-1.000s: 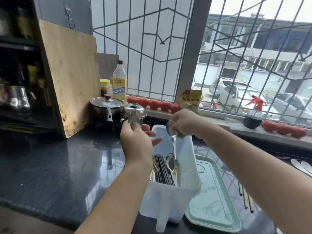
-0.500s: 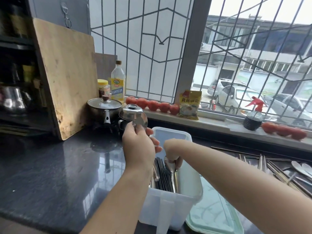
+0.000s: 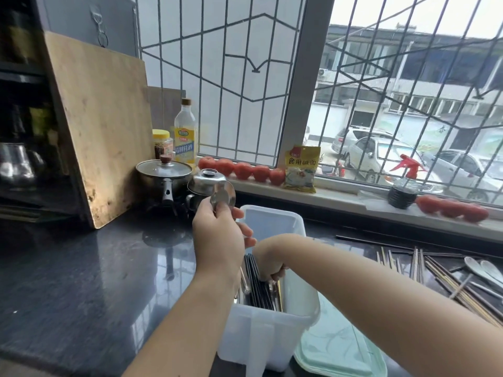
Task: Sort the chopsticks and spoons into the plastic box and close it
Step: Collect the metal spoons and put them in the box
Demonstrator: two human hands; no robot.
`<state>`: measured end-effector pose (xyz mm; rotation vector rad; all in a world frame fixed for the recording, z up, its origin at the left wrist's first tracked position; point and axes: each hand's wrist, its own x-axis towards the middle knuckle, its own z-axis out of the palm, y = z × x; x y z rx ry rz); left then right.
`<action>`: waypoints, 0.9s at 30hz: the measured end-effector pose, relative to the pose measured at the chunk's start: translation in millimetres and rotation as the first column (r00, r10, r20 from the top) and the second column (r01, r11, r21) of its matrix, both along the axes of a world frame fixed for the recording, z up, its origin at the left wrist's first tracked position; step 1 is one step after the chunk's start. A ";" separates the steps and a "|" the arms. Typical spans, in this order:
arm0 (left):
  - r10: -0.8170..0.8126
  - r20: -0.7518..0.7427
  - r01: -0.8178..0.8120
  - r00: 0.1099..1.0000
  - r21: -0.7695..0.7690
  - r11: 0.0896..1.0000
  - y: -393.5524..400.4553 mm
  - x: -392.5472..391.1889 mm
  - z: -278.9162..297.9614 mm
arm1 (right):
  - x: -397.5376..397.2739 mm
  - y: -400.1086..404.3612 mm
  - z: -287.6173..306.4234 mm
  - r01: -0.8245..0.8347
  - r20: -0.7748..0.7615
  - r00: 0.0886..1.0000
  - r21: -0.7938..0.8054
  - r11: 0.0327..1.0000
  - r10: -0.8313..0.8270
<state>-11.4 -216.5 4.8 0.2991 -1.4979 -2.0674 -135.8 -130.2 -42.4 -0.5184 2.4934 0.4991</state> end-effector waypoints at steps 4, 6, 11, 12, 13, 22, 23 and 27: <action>-0.010 -0.004 0.011 1.000 0.014 1.000 0.4 0.2 0.3 | 4.2 2.0 8.4 -0.140 -0.165 0.974 0.090 0.986 0.153; -0.021 -0.003 0.021 1.000 0.020 1.000 0.0 0.9 0.4 | 8.4 1.7 19.2 -0.139 -0.221 0.964 0.065 0.988 0.150; -0.083 0.000 0.083 0.997 0.016 0.996 -0.7 2.4 1.2 | 13.6 18.1 67.8 -0.091 -0.359 0.919 -0.590 0.802 -0.159; -0.099 0.000 0.099 0.995 0.010 0.995 -0.6 2.8 1.6 | 22.0 22.2 80.8 -0.091 -0.309 0.922 -0.757 0.647 -0.232; -0.114 -0.003 0.114 0.994 0.002 0.994 -0.1 2.6 2.0 | 31.7 26.8 91.4 -0.108 -0.263 0.928 -0.869 0.483 -0.265; -0.225 -0.025 0.224 0.974 -0.035 0.974 3.4 6.2 4.3 | 76.7 22.2 105.1 -0.346 -0.396 0.883 -0.912 0.221 -0.253; -0.245 -0.010 0.244 0.970 -0.035 0.969 4.0 6.3 4.1 | 75.4 22.4 105.5 -0.360 -0.419 0.871 -0.900 0.245 -0.258; -0.276 0.048 0.276 0.960 0.014 0.961 5.5 8.4 5.1 | 52.7 33.4 114.0 -0.334 -0.426 0.810 -0.900 0.281 -0.404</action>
